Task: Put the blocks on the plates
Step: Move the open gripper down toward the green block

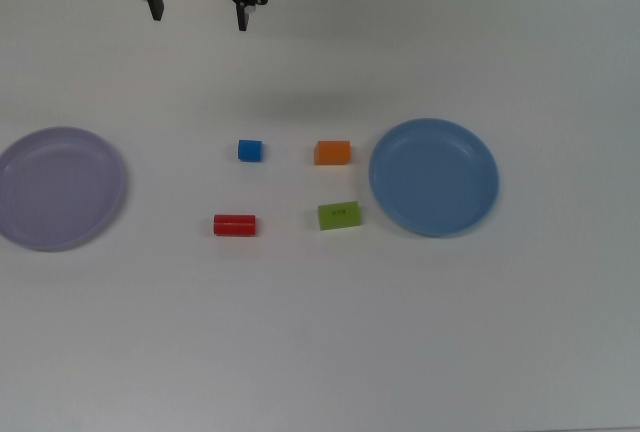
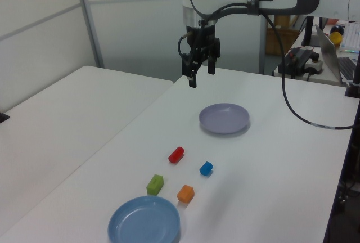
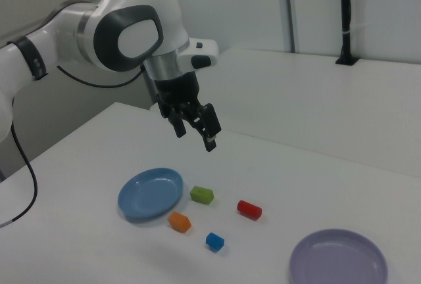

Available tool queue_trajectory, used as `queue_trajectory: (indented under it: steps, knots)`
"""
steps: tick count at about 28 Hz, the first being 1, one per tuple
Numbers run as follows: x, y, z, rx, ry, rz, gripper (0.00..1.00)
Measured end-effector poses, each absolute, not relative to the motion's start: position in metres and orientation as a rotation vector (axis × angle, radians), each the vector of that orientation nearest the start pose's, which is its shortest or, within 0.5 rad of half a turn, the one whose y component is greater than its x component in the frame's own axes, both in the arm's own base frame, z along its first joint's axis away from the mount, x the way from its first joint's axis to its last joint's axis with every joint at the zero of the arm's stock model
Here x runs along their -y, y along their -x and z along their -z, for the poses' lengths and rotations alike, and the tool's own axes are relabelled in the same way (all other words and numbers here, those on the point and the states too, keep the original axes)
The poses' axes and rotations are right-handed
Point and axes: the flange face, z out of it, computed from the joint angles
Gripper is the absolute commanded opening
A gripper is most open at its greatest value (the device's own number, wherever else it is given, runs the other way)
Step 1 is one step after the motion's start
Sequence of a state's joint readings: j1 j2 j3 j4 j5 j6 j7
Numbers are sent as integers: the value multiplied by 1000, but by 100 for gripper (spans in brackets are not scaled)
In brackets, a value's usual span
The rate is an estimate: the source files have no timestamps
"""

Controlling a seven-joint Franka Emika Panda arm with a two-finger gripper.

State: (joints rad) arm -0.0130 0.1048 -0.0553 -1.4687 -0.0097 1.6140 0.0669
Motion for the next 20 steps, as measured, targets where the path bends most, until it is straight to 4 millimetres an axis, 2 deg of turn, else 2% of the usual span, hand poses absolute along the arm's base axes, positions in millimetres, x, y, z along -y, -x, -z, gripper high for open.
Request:
queue_trajectory:
  steps: [12, 20]
  knots:
    - [31, -586, -614, -18, 3107, -1, 100]
    - [-1, -587, -609, 60, 3075, -30, 100]
